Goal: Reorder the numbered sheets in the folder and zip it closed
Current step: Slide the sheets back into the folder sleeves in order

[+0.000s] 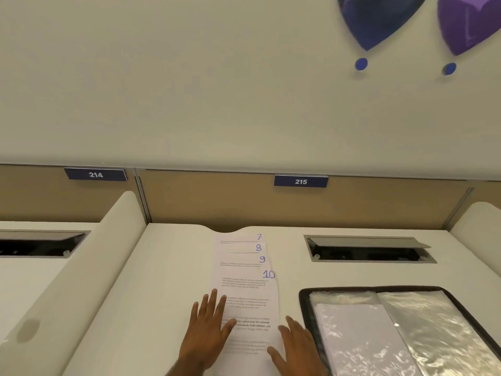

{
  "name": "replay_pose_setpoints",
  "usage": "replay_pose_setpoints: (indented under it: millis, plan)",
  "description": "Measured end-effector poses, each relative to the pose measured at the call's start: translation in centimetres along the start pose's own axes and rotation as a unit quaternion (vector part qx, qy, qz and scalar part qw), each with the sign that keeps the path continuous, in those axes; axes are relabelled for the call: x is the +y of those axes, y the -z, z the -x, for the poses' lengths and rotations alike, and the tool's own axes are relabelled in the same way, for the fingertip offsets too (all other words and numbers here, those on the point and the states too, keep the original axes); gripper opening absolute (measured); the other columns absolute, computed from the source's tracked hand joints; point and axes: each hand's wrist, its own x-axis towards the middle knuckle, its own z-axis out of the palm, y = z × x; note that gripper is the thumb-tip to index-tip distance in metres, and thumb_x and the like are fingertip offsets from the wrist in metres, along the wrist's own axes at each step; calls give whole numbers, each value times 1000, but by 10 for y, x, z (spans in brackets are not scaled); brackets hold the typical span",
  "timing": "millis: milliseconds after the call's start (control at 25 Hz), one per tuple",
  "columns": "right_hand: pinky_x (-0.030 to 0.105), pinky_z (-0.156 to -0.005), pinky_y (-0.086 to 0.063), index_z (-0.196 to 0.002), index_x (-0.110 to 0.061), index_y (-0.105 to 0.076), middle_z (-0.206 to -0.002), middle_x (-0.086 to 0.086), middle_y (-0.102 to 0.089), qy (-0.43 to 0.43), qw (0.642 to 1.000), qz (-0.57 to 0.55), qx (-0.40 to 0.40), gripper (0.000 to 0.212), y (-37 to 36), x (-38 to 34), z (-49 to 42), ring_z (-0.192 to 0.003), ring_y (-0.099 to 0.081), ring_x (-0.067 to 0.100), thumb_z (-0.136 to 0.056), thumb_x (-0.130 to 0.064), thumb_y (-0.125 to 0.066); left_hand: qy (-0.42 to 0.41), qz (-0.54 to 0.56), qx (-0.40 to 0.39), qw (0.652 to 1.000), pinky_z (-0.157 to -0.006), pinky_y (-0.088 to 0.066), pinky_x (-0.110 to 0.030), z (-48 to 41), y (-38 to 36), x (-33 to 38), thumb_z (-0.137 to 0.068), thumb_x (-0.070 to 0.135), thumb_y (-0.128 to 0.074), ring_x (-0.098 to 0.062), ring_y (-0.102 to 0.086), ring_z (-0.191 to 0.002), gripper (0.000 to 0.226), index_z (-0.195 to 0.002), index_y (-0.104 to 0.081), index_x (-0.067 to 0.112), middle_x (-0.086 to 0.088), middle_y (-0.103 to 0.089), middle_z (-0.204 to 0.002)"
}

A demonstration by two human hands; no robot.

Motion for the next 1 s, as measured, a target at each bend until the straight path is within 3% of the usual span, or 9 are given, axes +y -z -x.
replay_pose_setpoints:
  millis: [80,160,280,360,480,560,720,840,1000]
  plan:
    - [40,-98,-53,-116,-27,-64,-130,3,-67,-24,999,40,-19,73,16,-15,-37,-113,-68,20,-95,-71,-8,-3,36,-42,998,-116,-9,-38,-28,1,0,-102,66,-25,-24,-42,-141,65,-144,-54,24,-2,-41,-156]
    - [40,-121,-25,-143,-26,-47,-159,2,-37,-3,999,31,17,88,28,-25,-79,-145,-38,21,-87,-74,0,11,57,-62,996,-116,-8,-38,-58,2,0,-102,67,-23,-26,-50,-138,68,-145,-53,23,-5,-42,-156]
    - [37,-123,2,-157,-29,-19,-169,-4,-8,-29,1000,-10,5,86,41,-31,-151,-156,-8,19,-87,-76,-6,23,63,-15,998,-116,15,-35,-108,4,-4,-93,79,3,-25,-7,-155,89,-161,-19,25,-1,1,-168]
    - [38,-124,1,-160,-27,-14,-170,-3,-6,-40,999,-14,-4,75,50,-30,-195,-156,-5,21,-97,-69,-22,32,81,-19,996,-112,29,-33,-137,10,-3,-69,85,28,-19,26,-150,106,-157,17,27,7,34,-159]
    - [40,-125,-2,-161,-23,-13,-170,0,-7,-31,999,8,1,72,54,-22,-246,-156,-3,22,-102,-62,-27,39,81,-34,995,-121,21,-40,-164,14,-3,-50,86,42,-18,33,-147,117,-146,34,20,8,43,-153]
    - [41,-126,-4,-160,-21,-16,-169,2,-11,-26,1000,18,2,70,55,-19,-270,-156,-5,23,-103,-59,-27,42,89,-32,995,-121,18,-40,-172,-2,-9,-58,87,37,-21,31,-149,115,-149,32,17,6,41,-155]
    - [42,-126,-9,-159,-18,-22,-167,3,-19,-16,1000,22,6,62,46,-15,-302,-155,-11,24,-106,-51,-28,28,75,2,997,-120,8,-40,-172,-28,-13,-94,79,-5,-22,14,-154,91,-162,-2,19,-1,10,-169]
    - [43,-125,-11,-158,-16,-22,-166,3,-21,-16,1000,25,6,58,41,-16,-317,-155,-13,25,-108,-44,-26,18,82,18,996,-120,17,-40,-161,-35,-9,-89,83,3,-15,31,-149,91,-158,17,25,6,29,-164]
    - [44,-125,-12,-159,-15,-19,-167,5,-20,-18,1000,10,-8,59,36,-22,-331,-155,-12,26,-108,-43,-26,31,74,32,996,-121,13,-40,-151,-34,-7,-94,80,-10,-16,27,-151,87,-159,13,26,6,24,-166]
